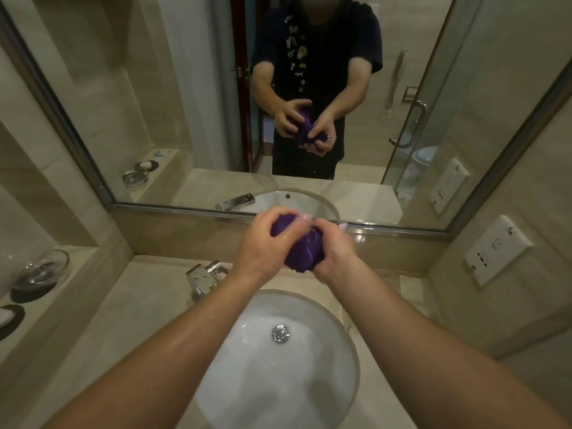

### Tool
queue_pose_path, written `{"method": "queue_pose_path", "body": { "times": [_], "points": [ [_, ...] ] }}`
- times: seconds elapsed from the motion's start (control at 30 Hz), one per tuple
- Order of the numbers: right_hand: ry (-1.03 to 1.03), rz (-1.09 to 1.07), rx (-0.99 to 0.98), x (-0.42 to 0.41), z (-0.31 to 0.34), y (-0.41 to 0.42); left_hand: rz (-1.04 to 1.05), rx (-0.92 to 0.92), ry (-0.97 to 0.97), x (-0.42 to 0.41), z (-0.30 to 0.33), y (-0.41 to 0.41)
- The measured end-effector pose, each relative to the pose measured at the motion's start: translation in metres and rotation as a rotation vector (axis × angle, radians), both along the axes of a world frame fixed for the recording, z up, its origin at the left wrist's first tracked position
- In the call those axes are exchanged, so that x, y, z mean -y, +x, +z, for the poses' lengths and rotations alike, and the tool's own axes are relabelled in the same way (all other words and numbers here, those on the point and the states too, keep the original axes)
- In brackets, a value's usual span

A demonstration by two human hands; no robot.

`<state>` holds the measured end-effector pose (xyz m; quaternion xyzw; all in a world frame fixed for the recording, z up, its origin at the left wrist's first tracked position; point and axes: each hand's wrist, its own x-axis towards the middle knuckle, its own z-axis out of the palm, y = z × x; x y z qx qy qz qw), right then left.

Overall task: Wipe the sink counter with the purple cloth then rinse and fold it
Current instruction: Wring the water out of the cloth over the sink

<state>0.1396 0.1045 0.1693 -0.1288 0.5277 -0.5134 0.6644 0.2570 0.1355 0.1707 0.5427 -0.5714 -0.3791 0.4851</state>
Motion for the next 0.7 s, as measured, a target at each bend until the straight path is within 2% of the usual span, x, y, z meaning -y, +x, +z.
{"method": "queue_pose_path", "body": {
  "times": [0.07, 0.1, 0.2, 0.23, 0.3, 0.4, 0.53, 0.6, 0.7],
  "points": [
    [-0.124, -0.136, -0.166, 0.004, 0.006, -0.005, 0.072, -0.56, 0.291, -0.005, 0.005, 0.002],
    [-0.226, -0.147, -0.295, 0.006, 0.011, -0.006, 0.106, -0.767, 0.409, -0.005, 0.004, 0.003],
    [-0.613, -0.028, -0.748, 0.004, 0.036, -0.002, 0.138, -1.131, 0.527, -0.003, 0.002, -0.002],
    [-0.74, 0.029, -0.838, 0.003, 0.045, 0.001, 0.132, -1.17, 0.53, -0.004, 0.002, -0.007],
    [-0.937, 0.119, -0.967, 0.003, 0.059, 0.002, 0.093, -1.114, 0.572, -0.007, 0.003, -0.015],
    [-1.136, 0.221, -1.165, 0.01, 0.079, -0.004, -0.116, -1.082, 0.758, -0.013, 0.009, -0.017],
    [-1.278, 0.45, -1.354, 0.012, 0.098, -0.012, -0.363, -1.311, 0.817, -0.009, 0.029, -0.009],
    [-1.284, 0.503, -1.333, 0.011, 0.109, -0.013, -0.372, -1.443, 0.79, -0.005, 0.042, -0.014],
    [-1.297, 0.46, -1.152, 0.008, 0.123, -0.008, -0.269, -1.607, 0.688, 0.004, 0.06, -0.029]
  ]
}}
